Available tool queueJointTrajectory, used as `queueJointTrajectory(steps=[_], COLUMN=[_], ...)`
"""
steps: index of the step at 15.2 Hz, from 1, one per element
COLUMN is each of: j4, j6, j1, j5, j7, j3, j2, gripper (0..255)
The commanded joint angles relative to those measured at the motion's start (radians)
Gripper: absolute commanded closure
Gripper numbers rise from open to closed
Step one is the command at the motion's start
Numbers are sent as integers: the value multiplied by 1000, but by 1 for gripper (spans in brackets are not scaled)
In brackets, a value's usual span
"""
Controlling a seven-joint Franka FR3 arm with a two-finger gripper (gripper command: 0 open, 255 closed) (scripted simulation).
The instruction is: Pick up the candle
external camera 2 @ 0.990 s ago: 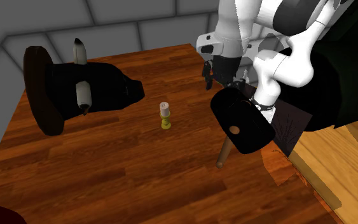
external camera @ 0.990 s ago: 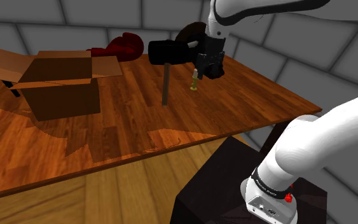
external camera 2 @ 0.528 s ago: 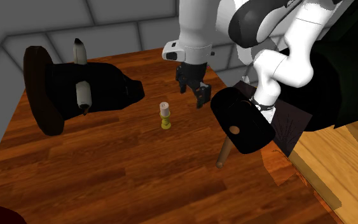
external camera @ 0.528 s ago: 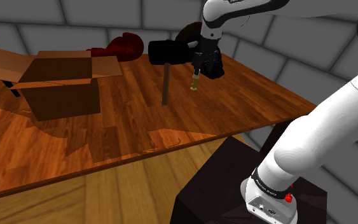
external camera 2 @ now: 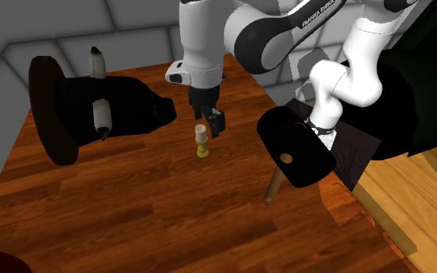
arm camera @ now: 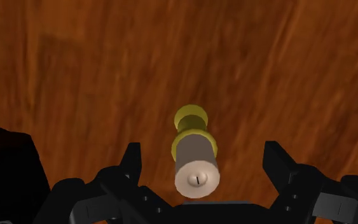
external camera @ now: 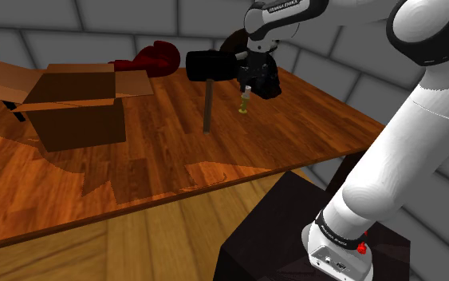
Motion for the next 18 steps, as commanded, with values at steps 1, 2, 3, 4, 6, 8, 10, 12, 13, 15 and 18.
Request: queueJointTrajectory(steps=[1, 2, 3, 4, 6, 8, 10, 12, 13, 15, 18], j4=[-15, -25, -35, -44, -59, -60, -60, -60, -60, -58, -50], j6=[24, 37, 50, 63, 83, 84, 85, 84, 85, 84, 70], j1=[-3, -3, -3, -3, -4, -3, -3, -3, -3, -3, -3], j5=[1, 2, 3, 3, 5, 5, 5, 5, 5, 5, 4], j7=[-6, -6, -6, -7, -7, -7, -7, -6, -7, -7, -7], j3=[-3, -3, -3, -4, -4, -4, -3, -3, -3, -4, -4], j2=[8, 11, 15, 18, 24, 23, 24, 24, 24, 25, 20], gripper=[0, 0, 0, 0, 0, 255, 255, 255, 255, 255, 255])
